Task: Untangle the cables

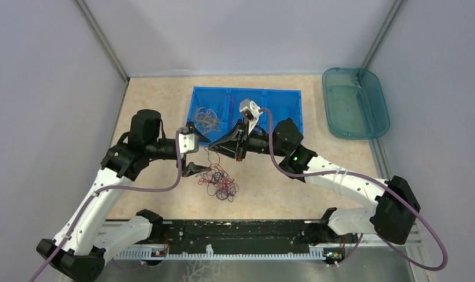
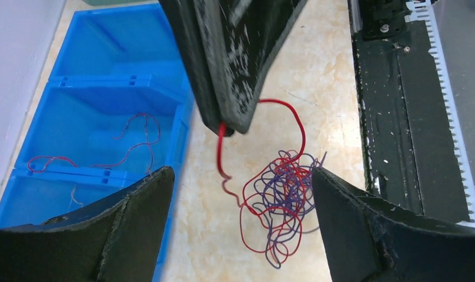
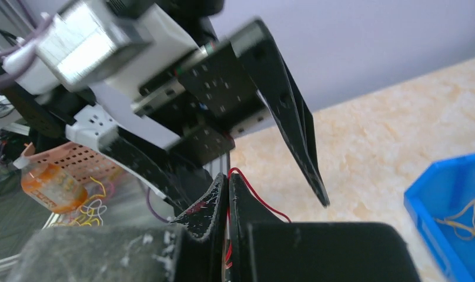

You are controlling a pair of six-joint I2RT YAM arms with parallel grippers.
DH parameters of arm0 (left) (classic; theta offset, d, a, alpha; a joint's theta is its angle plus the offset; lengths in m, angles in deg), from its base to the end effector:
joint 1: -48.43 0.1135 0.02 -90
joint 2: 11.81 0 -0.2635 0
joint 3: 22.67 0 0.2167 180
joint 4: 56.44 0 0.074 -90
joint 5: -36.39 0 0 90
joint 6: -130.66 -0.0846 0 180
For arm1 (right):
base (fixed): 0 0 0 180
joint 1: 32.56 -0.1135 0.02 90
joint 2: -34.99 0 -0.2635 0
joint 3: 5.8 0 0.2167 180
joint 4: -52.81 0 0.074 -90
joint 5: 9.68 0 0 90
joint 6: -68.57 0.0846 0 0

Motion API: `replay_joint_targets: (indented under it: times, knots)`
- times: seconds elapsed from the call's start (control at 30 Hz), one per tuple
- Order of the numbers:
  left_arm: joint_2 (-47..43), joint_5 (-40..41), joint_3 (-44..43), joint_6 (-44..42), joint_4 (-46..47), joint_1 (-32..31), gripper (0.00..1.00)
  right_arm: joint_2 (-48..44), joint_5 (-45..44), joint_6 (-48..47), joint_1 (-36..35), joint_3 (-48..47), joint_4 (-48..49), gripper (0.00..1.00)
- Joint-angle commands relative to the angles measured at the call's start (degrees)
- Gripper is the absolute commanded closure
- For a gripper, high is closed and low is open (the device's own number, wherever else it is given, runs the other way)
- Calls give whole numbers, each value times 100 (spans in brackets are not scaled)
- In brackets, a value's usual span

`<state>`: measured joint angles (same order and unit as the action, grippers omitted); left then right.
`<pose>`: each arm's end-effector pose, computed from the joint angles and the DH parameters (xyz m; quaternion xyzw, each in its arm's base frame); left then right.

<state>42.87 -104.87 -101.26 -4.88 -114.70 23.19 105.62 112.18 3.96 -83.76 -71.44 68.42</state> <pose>0.1261 -0.1324 0.3447 0.6264 0.5331 -0.3024 0.4817 0.1481 0.2554 0.3701 -0.3430 0.5514 0.5961 0.4721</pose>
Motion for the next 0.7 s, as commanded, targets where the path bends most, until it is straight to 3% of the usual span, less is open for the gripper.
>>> replay_joint_targets:
  times: [0.0,0.1,0.23,0.43,0.67]
  knots:
    - [-331,-207,427,694,936,-103,8,-155,145,196,-92,-433,626,100]
    - [-522,-291,662,1107,1424,-139,10,-189,146,197,-117,-547,622,100]
    - [-507,-249,707,1653,1848,-160,20,-230,79,143,-127,-585,556,100]
    - [-469,-823,872,1844,1666,-253,18,-239,-48,265,-135,-578,788,100]
    - [-432,-979,1064,1930,1617,-511,26,-248,-152,265,-136,-683,803,100]
